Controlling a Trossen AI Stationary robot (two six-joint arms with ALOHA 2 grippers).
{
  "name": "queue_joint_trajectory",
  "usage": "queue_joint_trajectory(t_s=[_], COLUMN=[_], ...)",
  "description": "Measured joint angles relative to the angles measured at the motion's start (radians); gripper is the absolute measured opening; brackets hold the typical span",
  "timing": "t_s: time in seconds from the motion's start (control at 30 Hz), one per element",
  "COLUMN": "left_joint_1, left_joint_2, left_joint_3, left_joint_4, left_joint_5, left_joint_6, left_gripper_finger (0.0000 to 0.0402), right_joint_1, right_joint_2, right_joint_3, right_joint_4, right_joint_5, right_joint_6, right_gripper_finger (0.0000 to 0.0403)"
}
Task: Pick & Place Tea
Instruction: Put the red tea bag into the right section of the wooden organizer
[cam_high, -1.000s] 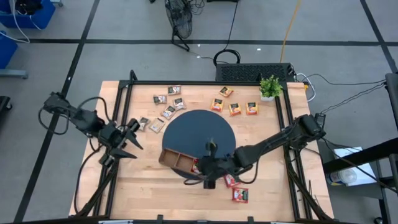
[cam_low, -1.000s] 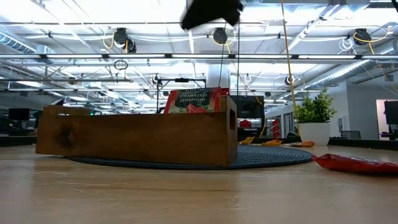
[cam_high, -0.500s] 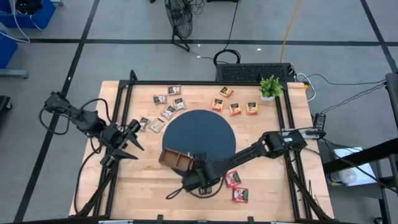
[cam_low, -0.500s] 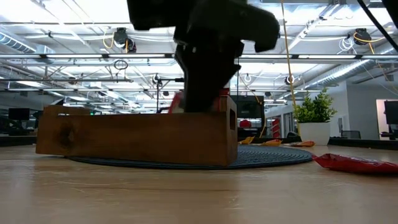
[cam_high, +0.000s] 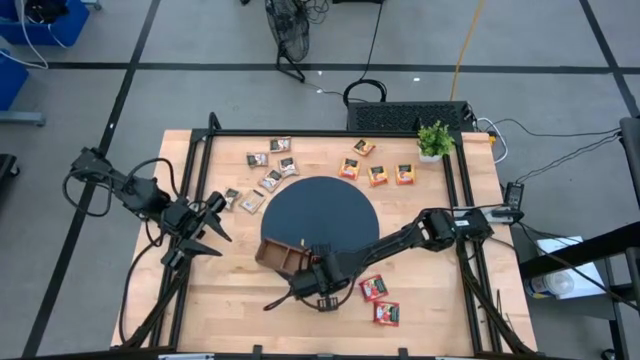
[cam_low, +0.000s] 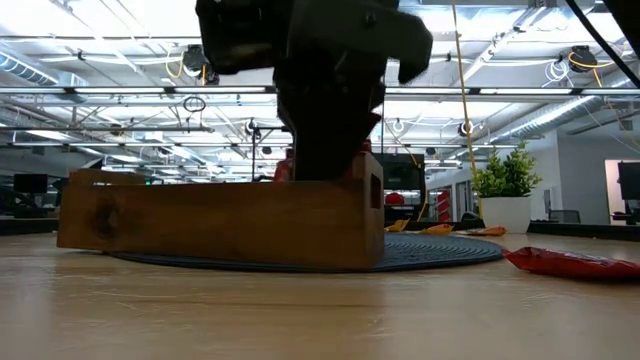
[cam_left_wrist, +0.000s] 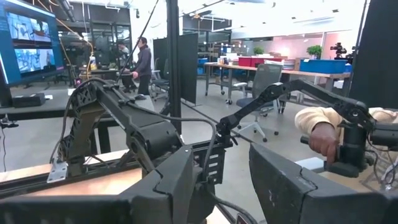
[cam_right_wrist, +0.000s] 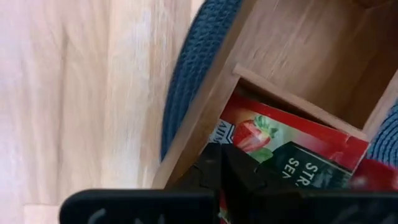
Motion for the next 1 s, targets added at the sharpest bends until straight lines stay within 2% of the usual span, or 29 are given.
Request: queue_joint_trajectory(t_s=[0.13, 0.5, 1.0], left_joint_1=[0.000, 0.000, 0.000], left_joint_2=[0.000, 0.000, 0.000], left_joint_3=[0.000, 0.000, 0.000], left_joint_4=[-0.001, -0.001, 0.000], left_joint_5=[0.000, 0.000, 0.000], left_joint_6=[0.000, -0.001, -0.001], left_gripper_finger=[0.0161, 0.0161, 0.0161], right_joint_1=[-0.005, 0.031, 0.049], right_joint_2=[-0.002, -0.003, -0.001], right_joint_3=[-0.050, -0.076, -0.077], right_joint_4=[0.030, 0.006, -0.046], right_joint_5=[0.014, 0.256, 0.413], right_joint_6=[0.022, 0.048, 0.105], right_gripper_finger=[0.0000, 0.0000, 0.0000])
